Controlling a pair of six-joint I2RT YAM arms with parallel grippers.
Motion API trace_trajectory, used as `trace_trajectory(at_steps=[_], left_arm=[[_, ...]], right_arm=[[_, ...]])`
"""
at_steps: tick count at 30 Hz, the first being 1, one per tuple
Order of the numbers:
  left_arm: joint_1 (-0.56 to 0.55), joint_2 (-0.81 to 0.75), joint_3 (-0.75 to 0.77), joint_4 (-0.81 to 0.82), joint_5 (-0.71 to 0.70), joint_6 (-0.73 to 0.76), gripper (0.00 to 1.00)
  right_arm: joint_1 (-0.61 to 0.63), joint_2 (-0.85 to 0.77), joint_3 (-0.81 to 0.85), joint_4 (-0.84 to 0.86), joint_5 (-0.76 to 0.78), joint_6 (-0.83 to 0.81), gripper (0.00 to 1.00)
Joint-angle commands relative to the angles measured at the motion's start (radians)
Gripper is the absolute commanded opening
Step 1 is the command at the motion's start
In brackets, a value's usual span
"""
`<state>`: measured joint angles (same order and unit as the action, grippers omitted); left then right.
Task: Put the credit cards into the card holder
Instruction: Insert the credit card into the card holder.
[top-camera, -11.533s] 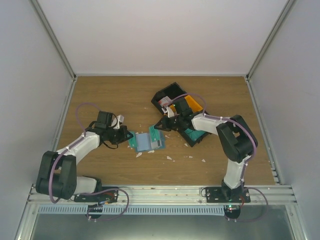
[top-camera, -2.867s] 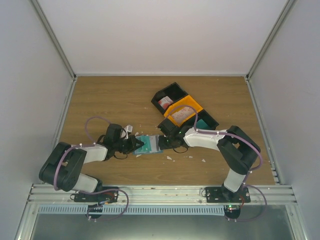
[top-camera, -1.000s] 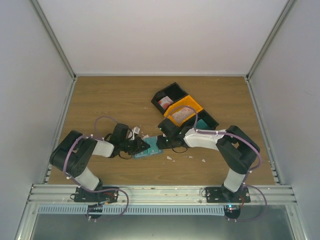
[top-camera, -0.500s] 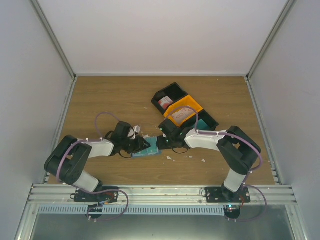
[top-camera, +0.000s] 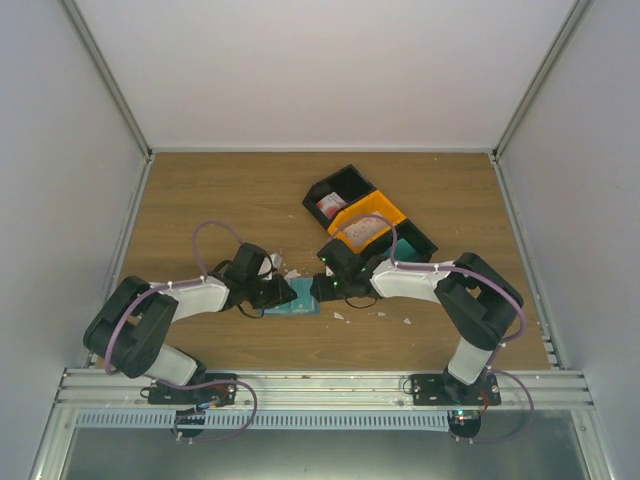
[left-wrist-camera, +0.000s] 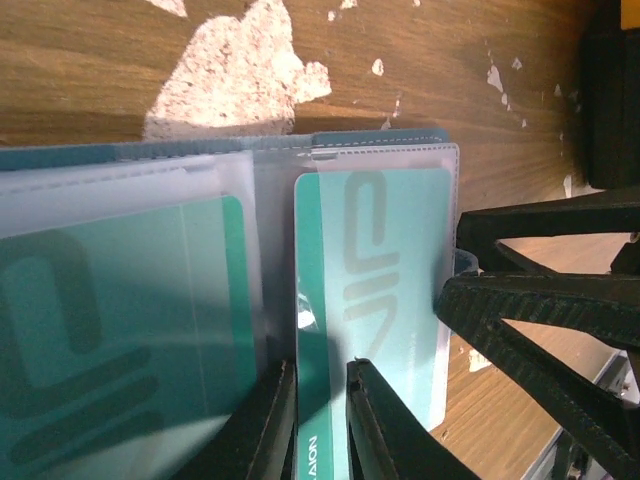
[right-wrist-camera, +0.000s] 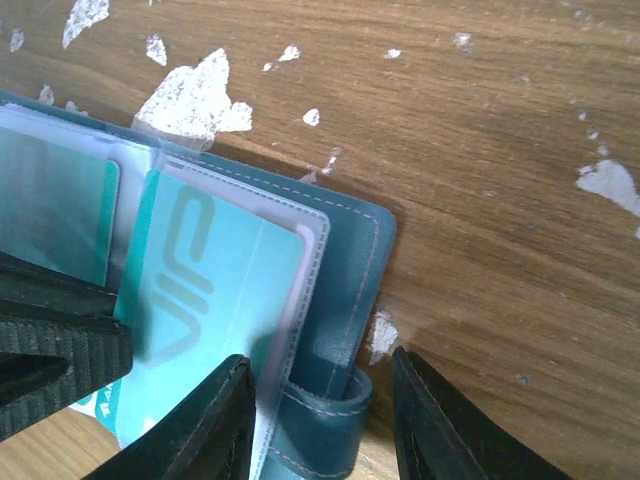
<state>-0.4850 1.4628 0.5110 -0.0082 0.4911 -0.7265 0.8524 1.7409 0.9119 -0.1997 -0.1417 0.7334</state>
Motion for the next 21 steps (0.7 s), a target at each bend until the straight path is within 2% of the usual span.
trace_trajectory(at_steps=[1, 7, 12, 14, 21], left_arm=[[-0.026, 0.007, 0.043, -0.048, -0.039, 0.044, 0.16], [-0.041, 0.037, 0.070, -0.028, -0.002, 0.069, 0.14], [-0.041, 0.045, 0.089, -0.038, 0.018, 0.080, 0.16], [-0.041, 0.030, 0.102, -0.067, -0.011, 0.092, 0.19], [-0.040, -0.068, 0.164, -0.219, -0.143, 0.139, 0.41]], right_arm=[[0.002, 0.020, -0.042, -0.026, -0.059, -0.019, 0.39], [0.001, 0.028, -0.044, 0.007, -0.102, -0.035, 0.36], [-0.004, 0.010, -0.045, -0.004, -0.063, -0.028, 0.36], [-0.004, -0.015, -0.044, -0.019, -0.019, -0.021, 0.36], [-0.004, -0.099, 0.006, -0.103, 0.106, -0.021, 0.41]])
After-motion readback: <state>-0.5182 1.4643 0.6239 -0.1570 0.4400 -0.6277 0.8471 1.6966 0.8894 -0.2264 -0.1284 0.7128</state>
